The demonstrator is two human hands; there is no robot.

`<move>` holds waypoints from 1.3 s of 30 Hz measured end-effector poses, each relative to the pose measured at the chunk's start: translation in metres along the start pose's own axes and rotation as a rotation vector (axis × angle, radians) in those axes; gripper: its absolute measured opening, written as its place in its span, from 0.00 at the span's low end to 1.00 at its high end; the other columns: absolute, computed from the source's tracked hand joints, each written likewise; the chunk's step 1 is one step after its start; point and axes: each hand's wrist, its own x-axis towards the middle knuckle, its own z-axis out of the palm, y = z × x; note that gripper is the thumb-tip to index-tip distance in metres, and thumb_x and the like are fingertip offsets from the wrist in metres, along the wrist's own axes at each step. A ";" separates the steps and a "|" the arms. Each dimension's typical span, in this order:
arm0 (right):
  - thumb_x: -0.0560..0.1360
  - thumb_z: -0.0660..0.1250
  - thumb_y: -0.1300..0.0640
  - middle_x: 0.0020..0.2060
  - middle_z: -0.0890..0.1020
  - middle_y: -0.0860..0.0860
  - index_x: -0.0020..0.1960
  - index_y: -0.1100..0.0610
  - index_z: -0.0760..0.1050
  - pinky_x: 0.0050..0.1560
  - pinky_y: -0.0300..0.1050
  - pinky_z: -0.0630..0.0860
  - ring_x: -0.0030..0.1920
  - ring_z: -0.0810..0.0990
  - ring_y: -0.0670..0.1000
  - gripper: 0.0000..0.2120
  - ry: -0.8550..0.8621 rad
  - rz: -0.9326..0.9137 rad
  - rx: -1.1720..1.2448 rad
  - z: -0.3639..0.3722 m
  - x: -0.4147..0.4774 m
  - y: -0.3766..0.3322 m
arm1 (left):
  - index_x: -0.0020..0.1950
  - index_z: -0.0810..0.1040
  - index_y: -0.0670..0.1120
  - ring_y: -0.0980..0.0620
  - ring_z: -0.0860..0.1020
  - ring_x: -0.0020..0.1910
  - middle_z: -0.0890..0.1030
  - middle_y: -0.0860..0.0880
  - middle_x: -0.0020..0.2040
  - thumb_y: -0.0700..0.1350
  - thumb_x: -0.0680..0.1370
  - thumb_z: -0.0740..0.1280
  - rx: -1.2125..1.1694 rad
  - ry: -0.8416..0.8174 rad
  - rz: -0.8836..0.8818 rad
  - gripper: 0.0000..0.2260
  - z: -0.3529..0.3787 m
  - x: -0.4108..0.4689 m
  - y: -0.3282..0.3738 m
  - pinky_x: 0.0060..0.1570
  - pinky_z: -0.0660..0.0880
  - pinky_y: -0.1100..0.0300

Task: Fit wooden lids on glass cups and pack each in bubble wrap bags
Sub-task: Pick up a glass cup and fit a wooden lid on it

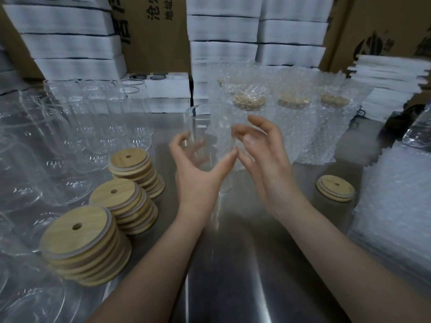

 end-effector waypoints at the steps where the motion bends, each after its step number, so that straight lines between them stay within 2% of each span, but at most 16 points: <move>1: 0.72 0.66 0.54 0.62 0.76 0.53 0.61 0.49 0.69 0.61 0.41 0.75 0.65 0.75 0.45 0.17 -0.021 -0.039 -0.071 0.000 -0.001 0.002 | 0.63 0.64 0.56 0.58 0.81 0.54 0.79 0.50 0.58 0.61 0.62 0.76 -0.100 0.012 -0.098 0.34 0.000 0.002 0.001 0.56 0.78 0.54; 3: 0.71 0.68 0.57 0.60 0.75 0.51 0.58 0.50 0.69 0.64 0.44 0.73 0.64 0.74 0.45 0.16 -0.094 -0.105 -0.242 0.000 -0.005 0.006 | 0.65 0.66 0.50 0.48 0.84 0.50 0.80 0.41 0.59 0.63 0.67 0.75 -0.288 0.013 -0.292 0.34 -0.001 0.006 0.003 0.53 0.80 0.42; 6: 0.68 0.75 0.59 0.62 0.75 0.52 0.59 0.54 0.74 0.71 0.45 0.66 0.67 0.72 0.45 0.21 -0.220 -0.193 -0.533 -0.002 -0.006 0.011 | 0.71 0.68 0.42 0.44 0.83 0.51 0.80 0.37 0.61 0.69 0.67 0.66 -0.539 -0.069 -0.448 0.42 -0.004 0.010 0.004 0.52 0.80 0.43; 9: 0.67 0.79 0.56 0.70 0.70 0.50 0.66 0.49 0.72 0.72 0.37 0.61 0.72 0.65 0.42 0.31 -0.314 -0.214 -0.682 -0.006 -0.006 0.016 | 0.70 0.72 0.46 0.39 0.82 0.56 0.79 0.39 0.62 0.72 0.64 0.62 -0.653 -0.142 -0.553 0.43 -0.008 0.012 0.001 0.58 0.77 0.38; 13: 0.67 0.77 0.49 0.73 0.67 0.45 0.68 0.39 0.68 0.70 0.28 0.58 0.74 0.62 0.38 0.33 -0.298 -0.230 -0.701 -0.006 -0.004 0.019 | 0.70 0.71 0.51 0.37 0.80 0.60 0.78 0.39 0.65 0.71 0.67 0.65 -0.713 -0.290 -0.606 0.37 -0.008 0.012 -0.004 0.64 0.71 0.34; 16: 0.66 0.75 0.44 0.71 0.70 0.44 0.65 0.37 0.71 0.70 0.35 0.64 0.72 0.65 0.38 0.29 -0.226 -0.246 -0.688 -0.005 -0.004 0.018 | 0.71 0.72 0.47 0.36 0.78 0.63 0.76 0.38 0.68 0.66 0.74 0.64 -0.700 -0.409 -0.589 0.32 -0.010 0.011 -0.004 0.67 0.69 0.35; 18: 0.67 0.76 0.47 0.69 0.73 0.45 0.63 0.38 0.74 0.69 0.40 0.68 0.69 0.69 0.38 0.26 -0.170 -0.238 -0.640 -0.003 -0.005 0.017 | 0.70 0.73 0.48 0.37 0.79 0.62 0.74 0.37 0.69 0.65 0.74 0.64 -0.658 -0.423 -0.593 0.31 -0.010 0.012 -0.004 0.66 0.71 0.37; 21: 0.69 0.75 0.51 0.64 0.75 0.47 0.58 0.43 0.77 0.62 0.41 0.74 0.61 0.76 0.41 0.18 -0.112 -0.185 -0.500 0.003 -0.007 0.013 | 0.66 0.73 0.48 0.37 0.80 0.59 0.76 0.37 0.67 0.65 0.73 0.64 -0.659 -0.419 -0.591 0.28 -0.008 0.010 -0.005 0.62 0.73 0.41; 24: 0.73 0.71 0.56 0.62 0.75 0.48 0.58 0.44 0.77 0.53 0.37 0.75 0.57 0.77 0.43 0.15 -0.115 -0.117 -0.424 0.005 -0.007 0.006 | 0.64 0.78 0.44 0.37 0.79 0.61 0.80 0.39 0.62 0.65 0.74 0.63 -0.642 -0.433 -0.589 0.30 -0.008 0.010 -0.007 0.71 0.62 0.41; 26: 0.75 0.69 0.60 0.63 0.73 0.50 0.61 0.45 0.76 0.51 0.32 0.73 0.58 0.75 0.44 0.16 -0.159 -0.071 -0.400 0.005 -0.006 0.004 | 0.57 0.84 0.44 0.37 0.77 0.64 0.82 0.39 0.60 0.67 0.75 0.60 -0.636 -0.428 -0.587 0.29 -0.008 0.011 -0.008 0.73 0.57 0.41; 28: 0.75 0.68 0.58 0.65 0.72 0.52 0.64 0.48 0.74 0.54 0.29 0.71 0.60 0.73 0.43 0.18 -0.207 -0.041 -0.389 0.003 -0.004 0.002 | 0.53 0.86 0.46 0.35 0.74 0.65 0.83 0.41 0.57 0.68 0.76 0.58 -0.632 -0.418 -0.586 0.29 -0.009 0.013 -0.011 0.68 0.61 0.44; 30: 0.73 0.65 0.53 0.67 0.72 0.53 0.65 0.49 0.73 0.59 0.28 0.68 0.63 0.71 0.38 0.19 -0.254 -0.012 -0.362 -0.001 -0.002 0.000 | 0.56 0.85 0.47 0.37 0.76 0.61 0.84 0.42 0.56 0.68 0.77 0.57 -0.630 -0.392 -0.579 0.29 -0.011 0.014 -0.013 0.61 0.66 0.48; 32: 0.73 0.65 0.51 0.68 0.73 0.50 0.63 0.47 0.75 0.67 0.34 0.67 0.68 0.69 0.37 0.19 -0.303 0.003 -0.354 -0.006 0.001 0.000 | 0.58 0.83 0.48 0.41 0.82 0.54 0.85 0.43 0.53 0.69 0.76 0.56 -0.632 -0.368 -0.583 0.29 -0.012 0.016 -0.014 0.52 0.76 0.52; 33: 0.73 0.65 0.51 0.68 0.73 0.48 0.63 0.46 0.75 0.70 0.38 0.66 0.69 0.69 0.38 0.18 -0.325 0.011 -0.350 -0.009 0.003 0.000 | 0.55 0.85 0.48 0.43 0.84 0.50 0.85 0.44 0.50 0.70 0.76 0.57 -0.645 -0.363 -0.589 0.29 -0.013 0.017 -0.013 0.46 0.79 0.56; 36: 0.71 0.69 0.55 0.69 0.73 0.46 0.61 0.47 0.77 0.63 0.42 0.74 0.65 0.72 0.41 0.19 -0.367 0.045 -0.286 -0.016 0.007 0.001 | 0.46 0.87 0.46 0.47 0.85 0.43 0.86 0.45 0.47 0.70 0.75 0.58 -0.721 -0.357 -0.596 0.31 -0.014 0.017 -0.015 0.40 0.81 0.59; 39: 0.67 0.74 0.60 0.68 0.73 0.44 0.61 0.46 0.77 0.60 0.41 0.76 0.63 0.74 0.42 0.24 -0.387 0.039 -0.295 -0.020 0.009 0.001 | 0.50 0.86 0.41 0.45 0.84 0.43 0.84 0.41 0.48 0.68 0.72 0.63 -0.823 -0.366 -0.619 0.30 -0.014 0.017 -0.017 0.37 0.81 0.57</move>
